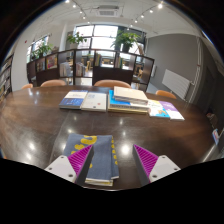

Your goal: Fold towel

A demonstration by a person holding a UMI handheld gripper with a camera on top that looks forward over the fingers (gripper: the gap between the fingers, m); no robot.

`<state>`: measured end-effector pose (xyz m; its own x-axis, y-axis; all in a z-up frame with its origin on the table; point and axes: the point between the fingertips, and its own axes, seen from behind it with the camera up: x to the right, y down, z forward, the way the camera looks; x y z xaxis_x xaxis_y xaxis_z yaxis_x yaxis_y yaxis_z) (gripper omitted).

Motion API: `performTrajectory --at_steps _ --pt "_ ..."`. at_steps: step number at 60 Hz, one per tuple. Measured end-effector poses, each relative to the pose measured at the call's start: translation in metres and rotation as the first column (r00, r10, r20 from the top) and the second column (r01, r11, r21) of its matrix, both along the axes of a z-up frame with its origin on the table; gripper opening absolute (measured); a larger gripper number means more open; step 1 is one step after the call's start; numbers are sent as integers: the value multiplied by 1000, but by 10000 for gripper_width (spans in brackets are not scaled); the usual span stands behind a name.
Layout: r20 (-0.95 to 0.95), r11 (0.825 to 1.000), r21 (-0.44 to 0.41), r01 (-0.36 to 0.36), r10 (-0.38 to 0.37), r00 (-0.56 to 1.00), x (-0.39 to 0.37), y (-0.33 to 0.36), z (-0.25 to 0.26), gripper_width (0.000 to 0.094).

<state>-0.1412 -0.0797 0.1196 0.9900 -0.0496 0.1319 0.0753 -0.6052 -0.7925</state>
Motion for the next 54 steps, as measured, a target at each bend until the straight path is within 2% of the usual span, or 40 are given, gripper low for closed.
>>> performTrajectory --at_steps 14,21,37,54 --pt "-8 985 173 -8 10 1000 1 -57 107 827" --pt "-33 975 220 -15 22 999 -5 -102 126 827" --pt "-37 982 188 1 6 999 -6 -203 109 824" --pt "-45 989 148 -5 11 999 -16 -251 85 826"
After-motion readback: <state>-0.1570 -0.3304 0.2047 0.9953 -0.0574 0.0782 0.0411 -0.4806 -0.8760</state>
